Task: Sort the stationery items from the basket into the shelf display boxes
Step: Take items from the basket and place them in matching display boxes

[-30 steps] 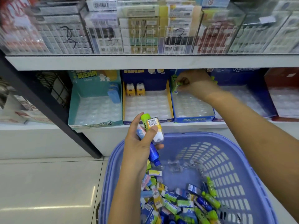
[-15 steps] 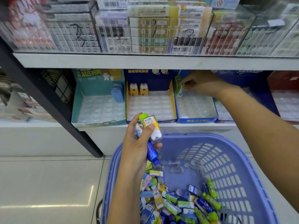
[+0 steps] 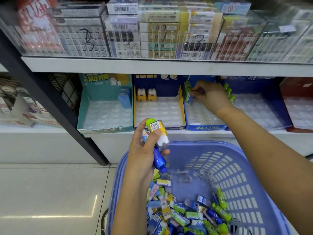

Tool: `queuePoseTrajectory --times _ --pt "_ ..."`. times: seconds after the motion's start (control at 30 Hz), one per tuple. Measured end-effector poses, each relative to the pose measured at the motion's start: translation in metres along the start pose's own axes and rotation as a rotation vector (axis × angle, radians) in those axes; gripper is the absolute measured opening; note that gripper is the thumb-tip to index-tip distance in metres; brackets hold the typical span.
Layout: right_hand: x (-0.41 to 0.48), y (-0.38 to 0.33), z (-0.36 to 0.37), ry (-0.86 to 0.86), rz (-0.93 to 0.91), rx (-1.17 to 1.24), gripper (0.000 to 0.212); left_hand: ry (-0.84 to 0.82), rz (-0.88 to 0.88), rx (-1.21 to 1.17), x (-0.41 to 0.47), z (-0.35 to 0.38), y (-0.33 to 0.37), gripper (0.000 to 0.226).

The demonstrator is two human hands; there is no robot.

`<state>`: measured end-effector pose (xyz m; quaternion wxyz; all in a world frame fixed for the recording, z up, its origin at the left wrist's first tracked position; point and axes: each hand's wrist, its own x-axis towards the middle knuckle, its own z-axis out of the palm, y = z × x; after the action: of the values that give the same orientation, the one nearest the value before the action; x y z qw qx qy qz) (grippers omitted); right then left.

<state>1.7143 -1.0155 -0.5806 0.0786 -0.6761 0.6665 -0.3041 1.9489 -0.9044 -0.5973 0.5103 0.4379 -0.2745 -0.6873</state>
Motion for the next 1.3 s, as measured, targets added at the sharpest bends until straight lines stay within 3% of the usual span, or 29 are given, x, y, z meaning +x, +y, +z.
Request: queuePoseTrajectory --times 0.2,0.33,0.37,0.43,0.5,0.6,0.8,0.9,1.0,1.07,1.13,1.23,1.3 --pt "0.005 -0.002 -0.003 -0.11 -0.126 -0.246 0.013 0.001 -0.012 -0.003 -0.001 -0.001 -0.002 0.031" --pt "0.006 -0.025 -0.016 -0.211 -0.032 -0.403 0.02 -0.007 -0.008 0.003 -0.003 0.003 -0.004 0.032" --pt "-0.001 -0.034 -0.021 -0.172 0.005 -0.361 0.023 -0.007 -0.002 0.0 -0.003 0.004 -0.004 0.032" --pt "-0.028 -0.055 -0.027 -0.146 0.133 -0.012 0.03 -0.002 0.014 -0.014 -0.002 0.004 -0.006 0.031" --pt "-0.066 -0.085 -0.031 -0.311 0.189 0.42 0.044 0.004 0.026 -0.02 -0.001 0.003 -0.006 0.032" --pt "-0.109 -0.11 -0.024 -0.493 -0.071 0.429 0.069 -0.03 0.028 -0.021 -0.002 0.004 -0.005 0.048" --pt "-0.127 -0.124 -0.007 -0.29 -0.18 0.273 0.059 -0.095 0.064 0.038 -0.009 -0.008 0.002 0.046" --pt "-0.127 -0.13 0.002 -0.112 -0.252 0.248 0.041 -0.099 0.072 -0.018 -0.011 -0.01 0.008 0.048" --pt "-0.117 -0.134 0.011 -0.056 -0.021 0.553 0.016 0.007 0.017 -0.142 -0.009 -0.015 0.012 0.024" --pt "-0.098 -0.131 0.017 -0.016 0.169 0.781 0.009 0.051 0.002 -0.165 -0.007 -0.02 0.015 0.02" --pt "-0.071 -0.12 0.022 0.029 0.224 0.68 0.011 0.067 0.007 -0.173 -0.006 -0.024 0.017 0.019" --pt "-0.028 -0.106 0.025 -0.009 0.14 0.237 0.023 0.084 0.006 -0.185 -0.005 -0.029 0.02 0.027" --pt "-0.007 -0.103 0.03 -0.041 0.068 0.152 0.024 0.107 -0.003 -0.19 -0.003 -0.032 0.02 0.035"
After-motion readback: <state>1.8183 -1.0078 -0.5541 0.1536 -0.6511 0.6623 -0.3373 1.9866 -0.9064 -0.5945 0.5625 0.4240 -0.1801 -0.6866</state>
